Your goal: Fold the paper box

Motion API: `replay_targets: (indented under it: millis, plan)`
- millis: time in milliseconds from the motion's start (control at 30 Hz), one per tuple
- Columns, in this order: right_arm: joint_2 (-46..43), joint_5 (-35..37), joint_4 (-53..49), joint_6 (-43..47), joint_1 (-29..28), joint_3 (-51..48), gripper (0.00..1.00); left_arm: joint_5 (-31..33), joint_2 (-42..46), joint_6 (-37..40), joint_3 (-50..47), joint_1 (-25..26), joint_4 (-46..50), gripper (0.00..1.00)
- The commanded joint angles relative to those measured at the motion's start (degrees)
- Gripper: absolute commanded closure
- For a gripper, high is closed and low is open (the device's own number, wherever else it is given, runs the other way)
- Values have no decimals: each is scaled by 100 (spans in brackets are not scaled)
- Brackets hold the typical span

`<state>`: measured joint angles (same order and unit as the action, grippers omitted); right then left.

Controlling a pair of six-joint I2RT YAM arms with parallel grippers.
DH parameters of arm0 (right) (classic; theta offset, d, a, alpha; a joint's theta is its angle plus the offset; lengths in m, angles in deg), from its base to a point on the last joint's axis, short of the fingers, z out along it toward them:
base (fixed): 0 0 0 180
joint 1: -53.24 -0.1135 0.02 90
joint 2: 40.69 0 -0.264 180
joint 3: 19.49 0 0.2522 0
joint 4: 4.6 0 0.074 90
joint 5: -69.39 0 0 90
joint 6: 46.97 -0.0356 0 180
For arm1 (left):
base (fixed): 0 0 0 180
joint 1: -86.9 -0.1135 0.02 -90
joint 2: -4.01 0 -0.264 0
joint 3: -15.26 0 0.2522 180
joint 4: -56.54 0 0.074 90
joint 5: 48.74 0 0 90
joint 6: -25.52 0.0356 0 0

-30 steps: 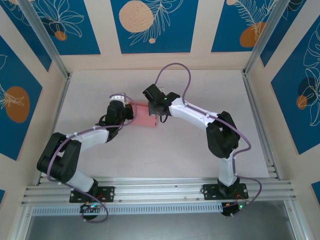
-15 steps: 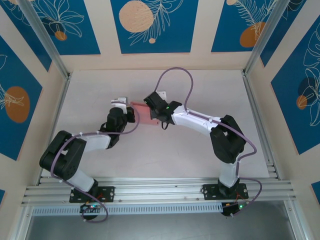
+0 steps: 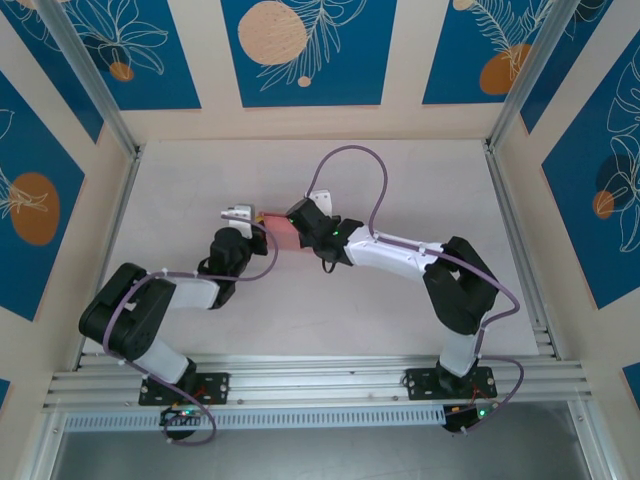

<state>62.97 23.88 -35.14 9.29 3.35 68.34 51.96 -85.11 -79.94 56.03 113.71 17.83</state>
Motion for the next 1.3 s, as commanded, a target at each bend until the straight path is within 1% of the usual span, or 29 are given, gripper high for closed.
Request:
replay_targets:
  millis: [0, 200, 467, 700, 800, 933, 1100, 1200, 1267]
  plan:
    - [-71, -71, 71, -169, -99, -185, 94, -259, -175, 82, -121, 140, 121, 100]
    - [-74, -32, -83, -211, -74, -261, 93, -189, -219, 73, -108, 141, 202, 100]
    - [-296, 114, -350, -98, -74, -131, 82, -93, -176, 327, 3, 139, 448, 100]
    - [-380, 139, -419, 104, -99, 11, 66, -6, -97, 565, 102, 148, 702, 100]
    - [-424, 149, -397, 155, -127, 29, 58, -2, -79, 577, 137, 150, 794, 100]
    - [-485, 121, -415, 227, -185, 79, 51, 7, -118, 546, 200, 156, 886, 100]
    - [-625, 63, -465, 389, -292, 181, 39, 45, -136, 550, 221, 165, 924, 100]
    - [-780, -113, -575, 444, -265, 341, 34, 45, -132, 557, 226, 171, 948, 100]
    - [-859, -418, -727, 430, -160, 523, 33, 29, -138, 558, 226, 175, 949, 100]
